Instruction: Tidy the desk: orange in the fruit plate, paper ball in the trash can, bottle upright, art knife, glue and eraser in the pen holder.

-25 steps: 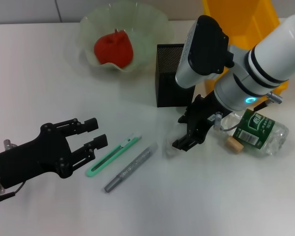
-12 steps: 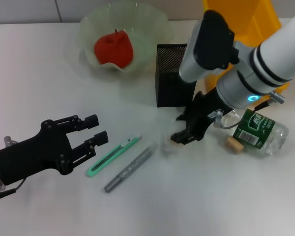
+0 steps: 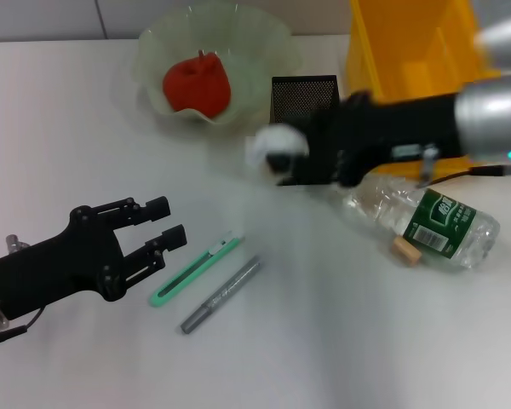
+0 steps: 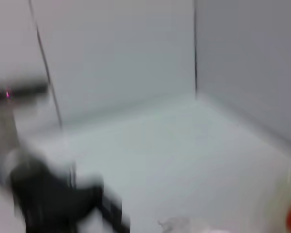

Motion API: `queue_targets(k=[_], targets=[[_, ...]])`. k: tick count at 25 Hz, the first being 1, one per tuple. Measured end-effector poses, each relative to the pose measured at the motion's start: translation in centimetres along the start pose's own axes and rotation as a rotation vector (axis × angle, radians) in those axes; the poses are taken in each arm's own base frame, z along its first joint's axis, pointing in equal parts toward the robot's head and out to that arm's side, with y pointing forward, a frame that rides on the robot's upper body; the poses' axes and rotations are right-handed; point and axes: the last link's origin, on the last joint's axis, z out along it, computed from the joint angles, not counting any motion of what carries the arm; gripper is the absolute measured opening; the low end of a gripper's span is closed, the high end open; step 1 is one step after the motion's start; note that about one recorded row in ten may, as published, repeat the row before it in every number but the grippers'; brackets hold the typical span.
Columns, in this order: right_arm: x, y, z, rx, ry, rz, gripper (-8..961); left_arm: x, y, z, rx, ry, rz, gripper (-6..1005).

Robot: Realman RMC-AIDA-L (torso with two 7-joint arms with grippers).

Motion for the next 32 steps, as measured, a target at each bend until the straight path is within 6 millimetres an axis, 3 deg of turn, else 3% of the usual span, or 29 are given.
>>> queue_targets(k=[6, 11, 15, 19, 32], targets=[[2.7, -1.8, -4.7, 0.128, -0.335, 0.079, 471, 0.0, 0.0, 0.0, 0.001, 0.001, 0.000, 437], [5.2, -4.2, -7.7, 0.280, -0.419, 0.158, 471, 0.1, -0.1, 0.1, -0.001, 0.002, 0.002, 437], [6.0, -5.3, -9.4, 0.370, -0.453, 0.154, 471, 0.2, -0.1, 0.2, -0.003, 0.004, 0.004, 437], [6.6, -6.7, -9.6, 0.449, -0.449, 0.182, 470, 0.2, 0.0, 0.2, -0.007, 0.009, 0.004, 437], [7.6, -9.6, -7.6, 0.583, -0.384, 0.203, 470, 0.1, 0.0, 0.1, -0.001, 0.012, -0.001, 438]])
